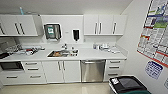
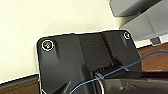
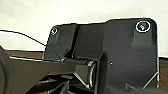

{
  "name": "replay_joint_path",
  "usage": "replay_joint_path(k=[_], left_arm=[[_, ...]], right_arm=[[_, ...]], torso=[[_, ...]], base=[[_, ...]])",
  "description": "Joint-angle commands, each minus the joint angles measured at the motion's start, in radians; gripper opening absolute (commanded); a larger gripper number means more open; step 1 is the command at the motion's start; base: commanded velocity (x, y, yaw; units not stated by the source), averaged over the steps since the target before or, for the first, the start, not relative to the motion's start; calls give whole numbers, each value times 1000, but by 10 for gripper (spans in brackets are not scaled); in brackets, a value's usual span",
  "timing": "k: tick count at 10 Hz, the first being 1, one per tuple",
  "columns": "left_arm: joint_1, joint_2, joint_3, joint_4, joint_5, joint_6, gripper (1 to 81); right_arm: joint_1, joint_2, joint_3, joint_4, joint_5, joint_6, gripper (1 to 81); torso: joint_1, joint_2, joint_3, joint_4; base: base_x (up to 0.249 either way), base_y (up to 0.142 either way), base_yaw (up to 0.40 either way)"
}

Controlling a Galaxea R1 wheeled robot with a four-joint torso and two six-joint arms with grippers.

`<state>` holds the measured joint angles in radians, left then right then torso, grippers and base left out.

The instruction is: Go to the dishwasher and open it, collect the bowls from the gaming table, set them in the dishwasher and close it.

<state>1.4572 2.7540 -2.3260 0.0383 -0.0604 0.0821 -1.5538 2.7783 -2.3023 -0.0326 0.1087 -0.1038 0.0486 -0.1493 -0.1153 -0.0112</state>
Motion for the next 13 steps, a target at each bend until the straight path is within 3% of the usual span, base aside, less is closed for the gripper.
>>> replay_joint_path(k=[1,13], left_arm=[[-53,-17,10,-3,48,4,811],[-53,-14,3,-3,47,4,811]], right_arm=[[45,-15,15,-7,-49,0,811],[56,-13,15,-6,-49,1,811]], torso=[[0,0,0,0],[0,0,0,0]], base=[[110,0,0],[97,0,0]])
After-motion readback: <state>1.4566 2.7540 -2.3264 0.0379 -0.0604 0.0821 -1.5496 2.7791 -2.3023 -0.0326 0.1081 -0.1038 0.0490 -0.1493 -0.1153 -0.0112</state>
